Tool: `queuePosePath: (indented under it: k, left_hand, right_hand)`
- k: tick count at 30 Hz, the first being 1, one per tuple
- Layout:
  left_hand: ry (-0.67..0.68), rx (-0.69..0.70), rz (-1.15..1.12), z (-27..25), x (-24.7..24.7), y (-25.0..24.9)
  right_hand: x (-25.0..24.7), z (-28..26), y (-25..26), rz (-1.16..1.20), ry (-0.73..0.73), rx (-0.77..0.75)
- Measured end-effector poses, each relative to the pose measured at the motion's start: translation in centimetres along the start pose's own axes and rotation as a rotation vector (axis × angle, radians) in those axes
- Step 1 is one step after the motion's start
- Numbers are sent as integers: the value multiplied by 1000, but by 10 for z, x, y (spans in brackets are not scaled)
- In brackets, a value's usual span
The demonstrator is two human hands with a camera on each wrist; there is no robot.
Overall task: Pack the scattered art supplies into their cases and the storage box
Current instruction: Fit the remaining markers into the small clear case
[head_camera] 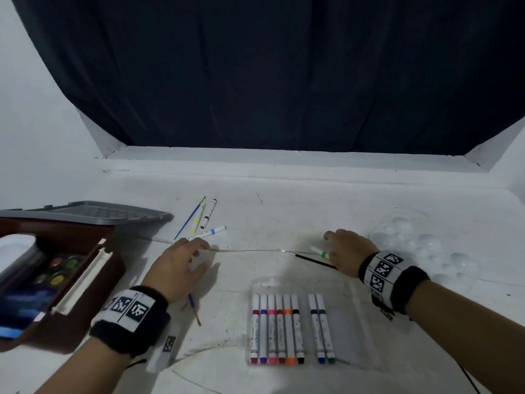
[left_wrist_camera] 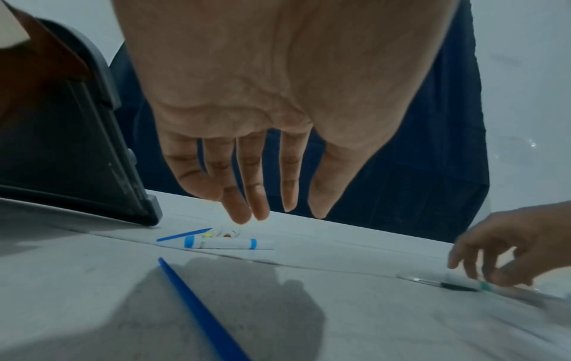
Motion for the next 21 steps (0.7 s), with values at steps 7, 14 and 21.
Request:
queuePosePath:
  k: [7,14,21]
  left_hand:
    - [138,-85,153,72,2,3]
    - [243,-105,430,109,11,2]
    - [189,-8,526,110,15,-13]
  right_hand:
    - [-1,13,3,43,22,34]
    - [3,8,2,131,-28,24]
    - [-26,-25,4,515,-307,-84]
Point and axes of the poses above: each hand's wrist, its own z-axis towards the middle knuckle, its own x-axis out of the palm, y = z × x, the point moved 2 cm from there along z, towards the middle knuckle, and after that the axes turned 2 degrees about -z, right-handed, at the moved point
